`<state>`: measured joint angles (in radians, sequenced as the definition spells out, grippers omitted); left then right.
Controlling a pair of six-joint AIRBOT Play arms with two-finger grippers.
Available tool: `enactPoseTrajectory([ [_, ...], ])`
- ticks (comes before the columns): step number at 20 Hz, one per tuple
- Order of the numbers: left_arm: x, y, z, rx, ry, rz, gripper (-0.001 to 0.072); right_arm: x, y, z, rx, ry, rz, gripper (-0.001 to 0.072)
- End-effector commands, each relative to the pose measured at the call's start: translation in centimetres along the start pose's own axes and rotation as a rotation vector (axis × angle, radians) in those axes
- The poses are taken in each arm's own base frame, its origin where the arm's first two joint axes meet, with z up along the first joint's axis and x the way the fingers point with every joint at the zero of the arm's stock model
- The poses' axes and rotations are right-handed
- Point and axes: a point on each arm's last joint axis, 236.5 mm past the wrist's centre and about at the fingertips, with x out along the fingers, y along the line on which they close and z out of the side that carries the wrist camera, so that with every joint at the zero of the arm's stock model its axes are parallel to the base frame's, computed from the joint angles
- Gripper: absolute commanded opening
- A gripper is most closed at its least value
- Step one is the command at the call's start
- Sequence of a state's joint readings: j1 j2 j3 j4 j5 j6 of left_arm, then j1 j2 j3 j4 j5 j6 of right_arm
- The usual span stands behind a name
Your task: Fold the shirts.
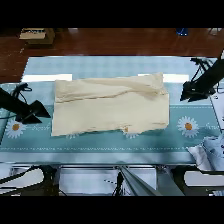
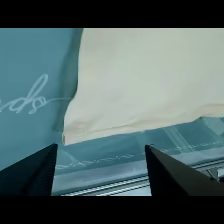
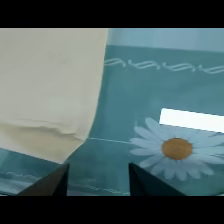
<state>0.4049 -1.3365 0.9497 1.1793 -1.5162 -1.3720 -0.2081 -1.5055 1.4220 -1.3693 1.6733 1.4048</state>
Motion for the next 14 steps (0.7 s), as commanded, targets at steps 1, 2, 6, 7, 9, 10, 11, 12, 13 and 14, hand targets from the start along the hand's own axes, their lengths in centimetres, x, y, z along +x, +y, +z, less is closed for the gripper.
enactPoseTrajectory([
  [1,3.2,0.6,-2.8,-0.038,0.059,-0.047,0.0674,2.7,1.3,0.1,0.057,-0.100,0.168,0.0469],
  [2,3.4,0.6,-2.8,-0.035,0.053,-0.047,0.0674,3.0,1.7,0.3,0.058,-0.116,0.197,0.0469],
  [6,4.1,0.9,-2.3,-0.036,0.029,-0.041,0.0672,3.0,2.0,0.7,0.035,-0.137,0.207,0.0468],
  [7,4.5,0.8,-2.3,-0.035,0.027,-0.037,0.0672,3.0,1.9,0.8,0.030,-0.142,0.205,0.0468],
  [9,5.6,0.7,-2.8,-0.031,0.042,-0.031,0.0672,3.0,2.0,1.2,0.034,-0.156,0.210,0.0468],
  [10,6.3,0.6,-3.1,-0.028,0.055,-0.027,0.0672,2.9,2.2,1.3,0.035,-0.164,0.219,0.0468],
  [11,6.8,0.5,-3.1,-0.024,0.058,-0.021,0.0673,2.8,2.5,1.5,0.037,-0.169,0.231,0.0468],
  [12,7.2,0.4,-2.7,-0.028,0.046,-0.011,0.0672,2.7,2.7,1.6,0.038,-0.173,0.242,0.0468],
  [13,7.6,-0.1,-2.1,-0.037,0.023,-0.011,0.0664,2.7,2.9,1.5,0.041,-0.171,0.251,0.0468],
  [14,7.9,-0.8,-1.6,-0.025,0.006,-0.015,0.0581,2.6,3.1,1.4,0.044,-0.169,0.258,0.0467],
])
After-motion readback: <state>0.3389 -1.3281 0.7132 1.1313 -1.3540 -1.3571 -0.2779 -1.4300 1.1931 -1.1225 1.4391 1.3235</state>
